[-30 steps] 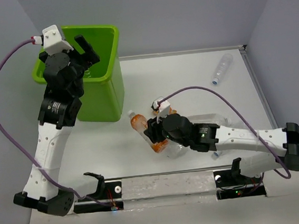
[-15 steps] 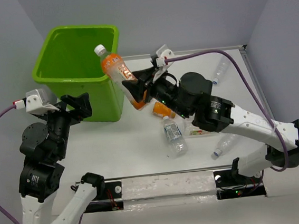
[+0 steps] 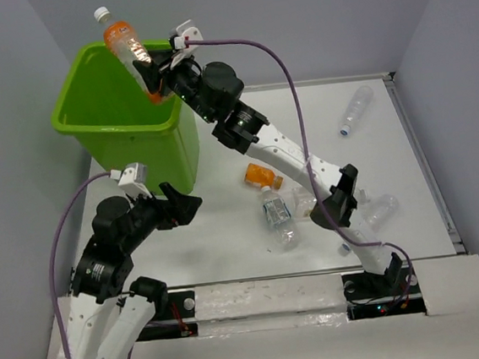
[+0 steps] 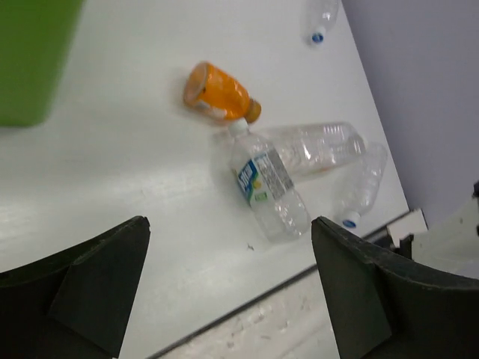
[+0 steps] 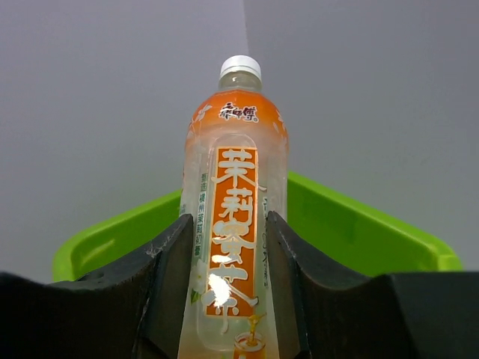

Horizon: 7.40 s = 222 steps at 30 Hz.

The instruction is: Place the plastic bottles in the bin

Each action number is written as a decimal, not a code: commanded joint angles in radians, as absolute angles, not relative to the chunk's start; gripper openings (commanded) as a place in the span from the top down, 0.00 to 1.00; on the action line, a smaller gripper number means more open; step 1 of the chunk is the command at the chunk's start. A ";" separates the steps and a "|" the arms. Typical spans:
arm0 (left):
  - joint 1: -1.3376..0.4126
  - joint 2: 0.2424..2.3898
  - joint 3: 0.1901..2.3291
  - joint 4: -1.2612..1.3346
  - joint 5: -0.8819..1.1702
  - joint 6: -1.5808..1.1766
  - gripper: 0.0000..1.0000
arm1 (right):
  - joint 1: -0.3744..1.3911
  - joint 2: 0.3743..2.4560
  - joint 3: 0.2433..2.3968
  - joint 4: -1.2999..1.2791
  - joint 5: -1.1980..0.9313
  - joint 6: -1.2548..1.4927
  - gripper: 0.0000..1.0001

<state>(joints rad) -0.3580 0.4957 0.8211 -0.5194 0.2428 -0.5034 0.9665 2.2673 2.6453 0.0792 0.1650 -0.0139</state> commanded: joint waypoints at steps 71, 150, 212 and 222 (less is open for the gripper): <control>-1.269 0.919 1.206 -0.414 -1.018 -0.693 0.51 | 0.847 0.932 0.925 -0.230 0.310 0.103 0.17; -0.239 0.480 0.563 -0.184 0.660 -0.423 0.01 | 0.905 2.045 2.458 0.070 -0.026 0.067 0.88; -1.140 2.267 1.927 -0.311 0.118 0.367 0.01 | 0.646 0.060 0.847 -0.354 0.571 0.295 0.09; -1.071 2.283 1.865 -0.284 0.100 0.353 0.18 | 0.646 0.083 0.836 -0.353 0.538 0.302 0.09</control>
<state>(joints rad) -1.1015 2.2917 1.8973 -0.2504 0.1307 0.3420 0.6426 0.0597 0.8238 -0.3500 0.5583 0.3168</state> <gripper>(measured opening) 0.940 0.912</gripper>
